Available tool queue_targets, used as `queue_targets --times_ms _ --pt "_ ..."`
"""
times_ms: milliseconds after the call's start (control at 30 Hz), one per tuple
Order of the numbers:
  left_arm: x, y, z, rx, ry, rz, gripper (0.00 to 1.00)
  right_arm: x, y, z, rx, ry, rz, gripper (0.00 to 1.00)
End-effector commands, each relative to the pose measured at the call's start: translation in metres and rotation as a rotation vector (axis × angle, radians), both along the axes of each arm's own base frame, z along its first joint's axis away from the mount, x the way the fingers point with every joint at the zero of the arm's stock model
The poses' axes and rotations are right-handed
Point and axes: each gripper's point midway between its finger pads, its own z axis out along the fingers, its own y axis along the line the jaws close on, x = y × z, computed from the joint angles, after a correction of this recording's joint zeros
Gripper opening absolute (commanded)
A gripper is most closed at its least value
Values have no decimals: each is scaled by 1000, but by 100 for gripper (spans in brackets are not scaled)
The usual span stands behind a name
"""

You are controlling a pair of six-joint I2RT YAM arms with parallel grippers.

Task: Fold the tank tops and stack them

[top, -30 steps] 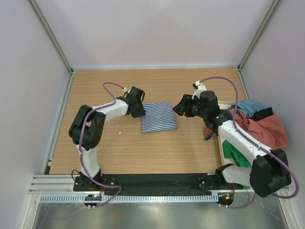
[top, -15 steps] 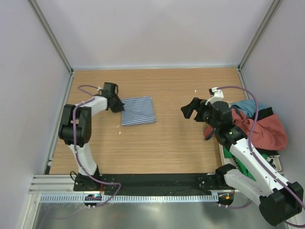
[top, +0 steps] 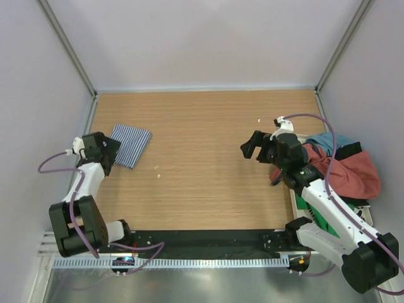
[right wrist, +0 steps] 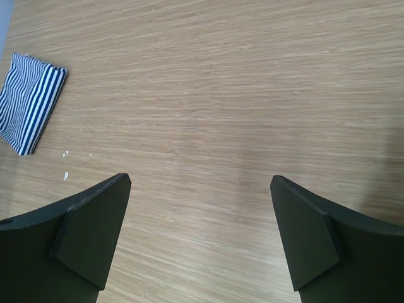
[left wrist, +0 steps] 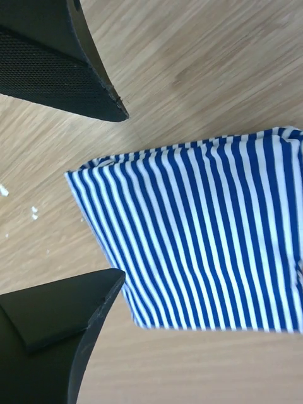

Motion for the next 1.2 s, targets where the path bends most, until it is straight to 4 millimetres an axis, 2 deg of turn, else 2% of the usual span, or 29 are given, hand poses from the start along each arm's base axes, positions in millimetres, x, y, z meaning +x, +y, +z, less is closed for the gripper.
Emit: queue_targets --times_ms 0,33,167,200,267,300,333,367,400,433,467,500,567,600,667,733,767,800,900,1067,1167 --pt "0 8 39 34 -112 79 100 9 -8 25 -5 -64 -55 100" --pt "-4 7 59 43 -159 76 100 10 -15 28 -5 -69 -97 100" --pt "-10 -13 104 29 -293 -4 99 9 -33 35 12 -96 -214 100" --pt "-8 -33 112 12 -317 -90 100 10 -40 37 1 -107 -247 100" --pt "-4 -60 125 14 -336 -199 99 7 -47 39 -11 -113 -275 100" --pt "-3 -73 125 25 -320 -252 99 7 -55 39 -30 -111 -316 100" --pt "-2 -105 130 22 -312 -355 99 8 -62 43 -46 -113 -352 100" --pt "1 -125 122 20 -276 -418 100 5 -70 31 -88 -58 -393 100" --pt "-2 -154 119 32 -258 -520 100 6 -88 27 -144 -34 -486 100" --pt "-2 -169 120 34 -247 -565 100 1 -102 28 -200 17 -540 100" --pt "-3 -181 117 37 -238 -604 100 3 -111 18 -261 74 -588 100" --pt "-7 -201 112 44 -223 -666 100 1 -131 22 -308 79 -695 100" --pt "-9 -218 108 66 -232 -726 99 -5 -151 26 -373 117 -797 100" --pt "-14 -233 103 71 -231 -777 100 -6 -157 29 -373 111 -834 100" --pt "-15 -245 94 102 -228 -835 100 -8 -172 34 -399 89 -908 100" --pt "-18 -262 80 120 -202 -915 100 -8 -185 34 -418 82 -964 100" --pt "-18 -267 77 149 -199 -963 100 -8 -198 29 -419 105 -1005 100" --pt "-19 -277 70 160 -188 -1007 99 -4 -202 20 -419 139 -1017 100" --pt "-19 -286 61 201 -185 -1052 100 2 -216 8 -390 198 -1066 100" --pt "-15 -291 45 252 -244 -1076 99 20 -222 -14 -369 256 -1063 100" --pt "-13 -285 34 308 -260 -1085 100 24 -221 -19 -353 265 -1064 97"
